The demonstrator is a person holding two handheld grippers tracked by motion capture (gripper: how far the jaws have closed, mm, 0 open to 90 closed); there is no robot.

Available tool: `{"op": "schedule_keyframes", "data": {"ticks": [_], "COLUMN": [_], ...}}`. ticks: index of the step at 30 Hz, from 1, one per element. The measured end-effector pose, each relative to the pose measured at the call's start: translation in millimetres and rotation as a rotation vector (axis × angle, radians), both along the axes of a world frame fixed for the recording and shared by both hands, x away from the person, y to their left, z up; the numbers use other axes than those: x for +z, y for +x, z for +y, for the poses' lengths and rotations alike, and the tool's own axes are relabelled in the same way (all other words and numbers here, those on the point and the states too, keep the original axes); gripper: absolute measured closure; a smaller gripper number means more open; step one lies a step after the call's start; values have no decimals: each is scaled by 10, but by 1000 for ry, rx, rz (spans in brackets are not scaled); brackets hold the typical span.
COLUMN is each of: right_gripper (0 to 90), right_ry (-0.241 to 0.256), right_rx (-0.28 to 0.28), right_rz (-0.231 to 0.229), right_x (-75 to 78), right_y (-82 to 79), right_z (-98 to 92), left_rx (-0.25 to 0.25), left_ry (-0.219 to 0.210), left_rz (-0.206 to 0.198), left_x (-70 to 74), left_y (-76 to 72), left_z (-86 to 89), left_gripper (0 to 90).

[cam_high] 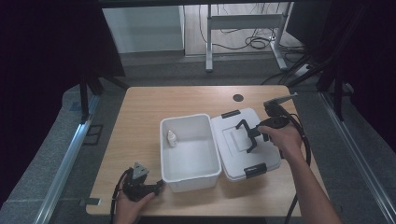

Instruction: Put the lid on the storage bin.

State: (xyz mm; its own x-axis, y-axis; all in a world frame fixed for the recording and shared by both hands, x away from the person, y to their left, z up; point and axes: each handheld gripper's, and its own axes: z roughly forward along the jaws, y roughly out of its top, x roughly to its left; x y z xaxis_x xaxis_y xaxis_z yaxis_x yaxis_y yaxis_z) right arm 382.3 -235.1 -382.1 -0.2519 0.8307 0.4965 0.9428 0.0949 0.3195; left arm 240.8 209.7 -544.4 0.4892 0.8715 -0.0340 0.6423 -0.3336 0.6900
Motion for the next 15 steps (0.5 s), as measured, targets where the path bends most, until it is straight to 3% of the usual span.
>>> {"op": "schedule_keyframes", "data": {"ticks": [15], "right_gripper": [847], "right_ry": [-8], "right_rx": [-17], "right_rz": [-19], "right_x": [230], "right_y": [-33], "right_z": [-78], "left_rx": [-4], "left_ry": [1], "left_rz": [1], "left_x": [1], "left_y": [0], "left_z": [-3], "left_gripper": [149]}}
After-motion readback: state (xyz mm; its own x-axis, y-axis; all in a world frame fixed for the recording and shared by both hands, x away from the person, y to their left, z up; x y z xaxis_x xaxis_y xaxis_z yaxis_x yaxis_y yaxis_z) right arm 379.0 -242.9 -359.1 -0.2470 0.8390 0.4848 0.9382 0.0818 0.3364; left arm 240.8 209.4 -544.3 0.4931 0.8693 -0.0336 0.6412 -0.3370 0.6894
